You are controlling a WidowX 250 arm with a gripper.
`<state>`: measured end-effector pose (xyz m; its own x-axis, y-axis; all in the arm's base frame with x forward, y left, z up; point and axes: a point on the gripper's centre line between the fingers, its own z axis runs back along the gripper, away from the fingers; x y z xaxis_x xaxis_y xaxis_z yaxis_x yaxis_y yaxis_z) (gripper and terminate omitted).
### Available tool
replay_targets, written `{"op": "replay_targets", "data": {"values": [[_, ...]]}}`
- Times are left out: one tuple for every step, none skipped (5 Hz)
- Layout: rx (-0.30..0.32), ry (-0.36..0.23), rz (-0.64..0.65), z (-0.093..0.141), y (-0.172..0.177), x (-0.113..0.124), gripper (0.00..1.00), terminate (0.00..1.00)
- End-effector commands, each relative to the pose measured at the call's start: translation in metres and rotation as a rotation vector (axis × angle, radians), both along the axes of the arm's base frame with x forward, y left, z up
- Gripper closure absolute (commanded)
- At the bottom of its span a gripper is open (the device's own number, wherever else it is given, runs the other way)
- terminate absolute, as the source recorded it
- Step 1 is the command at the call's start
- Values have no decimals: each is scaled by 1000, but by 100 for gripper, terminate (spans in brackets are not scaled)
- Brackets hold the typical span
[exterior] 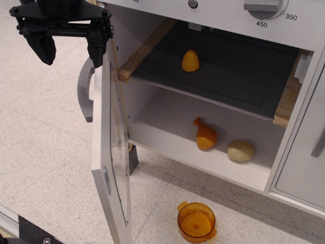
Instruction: Close oven
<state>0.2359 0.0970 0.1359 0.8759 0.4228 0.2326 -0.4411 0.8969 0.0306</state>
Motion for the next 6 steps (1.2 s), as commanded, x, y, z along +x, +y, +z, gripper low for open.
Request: {"op": "replay_targets", "data": {"values": [[0, 0, 0, 0, 0, 0, 0, 0], [-48, -3, 6, -1, -19, -12, 0, 0], [-85, 7, 40, -2, -38, -15, 0, 0], [-79, 15, 103, -13, -54, -15, 0, 0], [-34, 24, 142, -29, -65, -16, 0, 0], [-38, 22, 174, -38, -71, -13, 0, 0]]}}
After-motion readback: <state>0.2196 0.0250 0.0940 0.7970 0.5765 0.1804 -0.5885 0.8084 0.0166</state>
